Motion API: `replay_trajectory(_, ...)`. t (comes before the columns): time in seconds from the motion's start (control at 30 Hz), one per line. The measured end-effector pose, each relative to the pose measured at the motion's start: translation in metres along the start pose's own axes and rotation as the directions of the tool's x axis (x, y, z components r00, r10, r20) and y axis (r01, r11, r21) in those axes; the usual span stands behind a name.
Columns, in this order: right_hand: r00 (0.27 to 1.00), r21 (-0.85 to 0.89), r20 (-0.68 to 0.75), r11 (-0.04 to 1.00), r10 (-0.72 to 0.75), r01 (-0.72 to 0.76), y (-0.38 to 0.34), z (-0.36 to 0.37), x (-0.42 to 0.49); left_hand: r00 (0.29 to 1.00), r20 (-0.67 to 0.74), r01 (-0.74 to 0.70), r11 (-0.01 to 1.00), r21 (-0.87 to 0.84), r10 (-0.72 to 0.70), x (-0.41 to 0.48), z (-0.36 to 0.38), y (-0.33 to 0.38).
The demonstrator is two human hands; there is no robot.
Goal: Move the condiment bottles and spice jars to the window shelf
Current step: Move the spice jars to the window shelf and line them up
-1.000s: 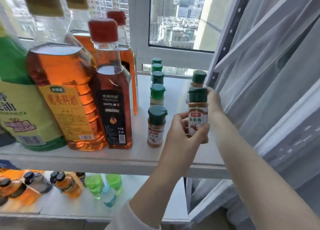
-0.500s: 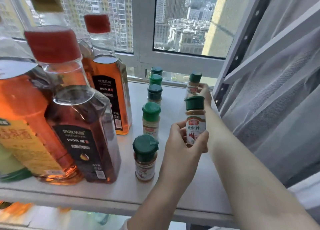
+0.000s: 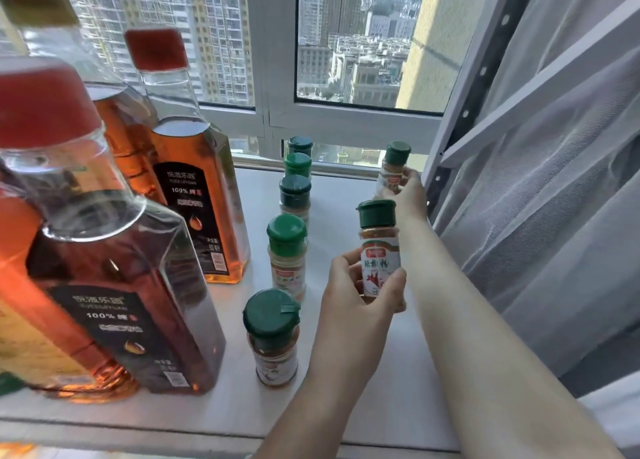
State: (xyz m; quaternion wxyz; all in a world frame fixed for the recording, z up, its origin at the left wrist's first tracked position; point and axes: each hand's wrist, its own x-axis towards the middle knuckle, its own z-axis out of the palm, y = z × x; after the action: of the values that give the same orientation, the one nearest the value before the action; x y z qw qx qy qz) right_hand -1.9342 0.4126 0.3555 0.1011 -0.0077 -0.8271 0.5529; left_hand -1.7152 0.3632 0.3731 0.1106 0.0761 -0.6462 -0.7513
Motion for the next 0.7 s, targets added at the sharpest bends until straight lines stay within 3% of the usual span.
replay_trajectory(0.1, 0.999, -0.017, 0.027, 0.999, 0.037, -0.037, -0.005, -0.01, -0.006, 1.0, -0.011, 0.012, 1.0, 0.011, -0.012, 0.002, -0.001, -0.001)
replay_trajectory(0.3, 0.985, -0.063, -0.161, 0.996, -0.066, 0.057, -0.048, -0.057, -0.043, 0.998, -0.052, 0.027, 0.998, 0.05, -0.024, 0.007, 0.003, -0.004)
replay_trajectory(0.4, 0.992, -0.01, -0.059, 0.994, -0.113, 0.113, -0.066, -0.079, -0.075, 0.998, -0.043, 0.039, 0.995, 0.09, -0.035, 0.012, 0.008, -0.002)
replay_trajectory(0.53, 0.99, 0.047, 0.132, 0.998, -0.045, 0.039, -0.073, -0.092, -0.113, 0.999, -0.051, 0.025, 0.986, 0.164, -0.016, 0.02, 0.014, 0.003)
replay_trajectory(0.7, 0.984, 0.056, 0.176, 0.998, 0.002, -0.012, -0.064, -0.089, -0.129, 0.997, -0.07, -0.006, 0.97, 0.244, 0.023, 0.029, 0.021, 0.007)
